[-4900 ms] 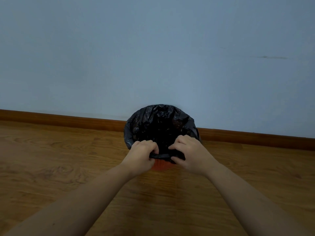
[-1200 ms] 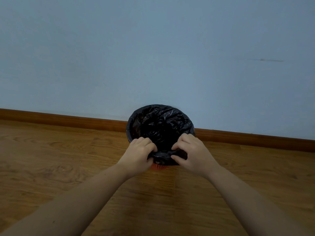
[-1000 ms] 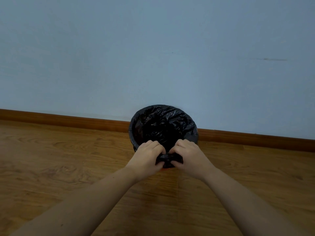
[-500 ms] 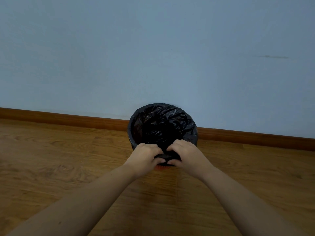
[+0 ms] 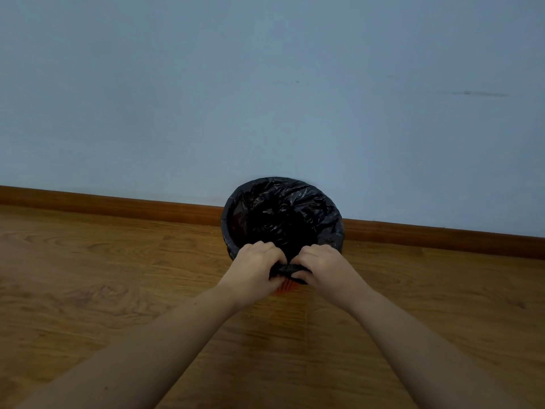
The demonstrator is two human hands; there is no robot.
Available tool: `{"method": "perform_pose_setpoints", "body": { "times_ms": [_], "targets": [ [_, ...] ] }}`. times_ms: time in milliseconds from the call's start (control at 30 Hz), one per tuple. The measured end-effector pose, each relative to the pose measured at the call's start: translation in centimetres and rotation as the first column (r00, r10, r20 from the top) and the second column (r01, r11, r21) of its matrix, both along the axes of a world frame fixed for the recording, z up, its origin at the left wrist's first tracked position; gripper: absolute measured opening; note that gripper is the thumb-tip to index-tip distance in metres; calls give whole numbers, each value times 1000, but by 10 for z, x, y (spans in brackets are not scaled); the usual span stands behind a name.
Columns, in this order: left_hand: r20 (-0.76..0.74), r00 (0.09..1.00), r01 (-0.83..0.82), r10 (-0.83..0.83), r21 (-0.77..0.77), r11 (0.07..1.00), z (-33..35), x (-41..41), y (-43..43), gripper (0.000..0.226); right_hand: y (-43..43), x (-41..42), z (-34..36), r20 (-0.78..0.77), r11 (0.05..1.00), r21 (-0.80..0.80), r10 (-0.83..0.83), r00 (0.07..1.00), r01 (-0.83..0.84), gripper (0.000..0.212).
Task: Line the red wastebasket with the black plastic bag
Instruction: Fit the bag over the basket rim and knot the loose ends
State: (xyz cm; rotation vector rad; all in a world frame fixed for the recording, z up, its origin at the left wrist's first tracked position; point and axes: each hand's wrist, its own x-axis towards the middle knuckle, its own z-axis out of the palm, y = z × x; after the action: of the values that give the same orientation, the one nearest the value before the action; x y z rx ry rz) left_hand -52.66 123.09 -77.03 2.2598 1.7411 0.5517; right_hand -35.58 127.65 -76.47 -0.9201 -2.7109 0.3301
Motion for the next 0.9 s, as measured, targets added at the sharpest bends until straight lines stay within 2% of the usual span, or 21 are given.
{"method": "perform_pose_setpoints", "body": {
  "times_ms": [100,200,333,467,567,900],
  "targets": [
    [20,1000,-17,17,-18,1000,0,1,2,16,-2,3,0,-10,1000,13,-4,1000,4,28],
    [18,1000,-4,5,-35,999,-1,-1,3,18,0,8,1,1,995,101,-3,1000,3,32],
    [26,1000,4,-3,-30,1000,0,-5,2,16,3,12,0,-29,989,144,-38,999,42,16],
    [2,1000,-16,16,42,999,0,-6,-4,17,0,7,-1,-51,989,139,-50,997,57,7],
    [-18,1000,-9,11,110,994,1,-2,-5,21,-3,0,-2,-99,987,143,-61,993,75,11],
    [12,1000,0,-1,44,999,-2,-1,-4,14,-8,10,3,-129,981,179,-53,990,76,31]
  ]
}}
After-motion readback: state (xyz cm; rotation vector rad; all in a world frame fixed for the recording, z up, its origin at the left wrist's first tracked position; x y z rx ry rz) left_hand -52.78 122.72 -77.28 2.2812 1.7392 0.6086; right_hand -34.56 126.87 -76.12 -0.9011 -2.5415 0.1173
